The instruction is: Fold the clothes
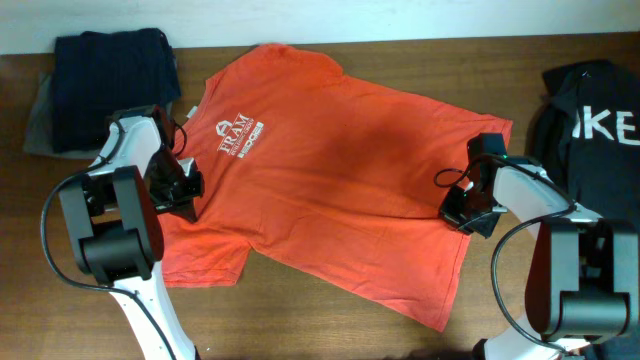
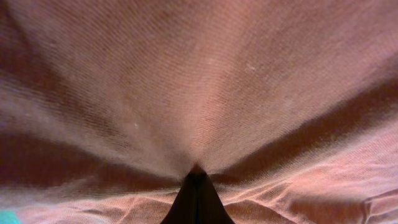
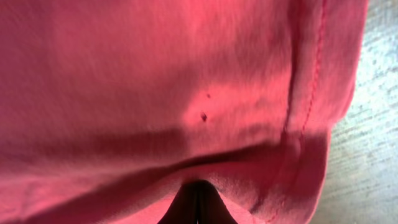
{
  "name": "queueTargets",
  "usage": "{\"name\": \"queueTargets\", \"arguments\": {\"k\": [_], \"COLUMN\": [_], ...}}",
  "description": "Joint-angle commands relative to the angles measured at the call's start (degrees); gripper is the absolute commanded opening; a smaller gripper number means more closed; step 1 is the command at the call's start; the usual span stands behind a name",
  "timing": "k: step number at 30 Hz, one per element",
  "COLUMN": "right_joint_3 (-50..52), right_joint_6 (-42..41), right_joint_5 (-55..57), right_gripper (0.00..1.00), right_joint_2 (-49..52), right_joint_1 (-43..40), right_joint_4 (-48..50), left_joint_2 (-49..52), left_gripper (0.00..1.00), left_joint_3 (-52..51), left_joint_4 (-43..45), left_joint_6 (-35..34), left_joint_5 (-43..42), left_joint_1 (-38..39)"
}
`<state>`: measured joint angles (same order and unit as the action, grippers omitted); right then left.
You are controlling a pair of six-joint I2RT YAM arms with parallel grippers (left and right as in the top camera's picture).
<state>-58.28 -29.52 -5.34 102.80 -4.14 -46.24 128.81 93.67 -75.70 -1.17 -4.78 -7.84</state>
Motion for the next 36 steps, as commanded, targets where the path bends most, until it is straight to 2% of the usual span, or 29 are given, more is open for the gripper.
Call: {"name": "queueTargets", "arguments": {"k": [1,7,15,28,36], "right_joint_3": [0.2,0.2,-2.7,-9.2,-16.3], "right_joint_6": [0.4,2.8,6.3,6.9,8.3], "right_joint_5": [3.1,3.0,2.0,0.8,-0.5], "right_gripper": [0.04,0.04,0.04,0.04,0.04], "right_joint_2": [1.8,2.8,2.8,2.8,2.8], "right_joint_1": [-2.9,-9.9,-17.0,-17.2,-17.2], "right_joint_4": [2.7,5.0,5.3,5.4,0.5], "left_joint_2": [0.7,0.7,0.7,0.7,0.3], "left_gripper": [0.01,0.01,0.01,0.01,0.01], "left_joint_3": [-1.8,-1.8,-1.8,-1.8,-1.7], "left_joint_4": [-1.3,-3.9,-6.4,-6.5,-2.6], "left_joint_6": [-0.8,-0.8,-1.0,-3.1,-3.1], "left_joint_5": [-0.6,-4.7,-5.1,-4.2,-2.3], "left_joint_1": [0.0,0.0,3.9,16.3,18.3]}}
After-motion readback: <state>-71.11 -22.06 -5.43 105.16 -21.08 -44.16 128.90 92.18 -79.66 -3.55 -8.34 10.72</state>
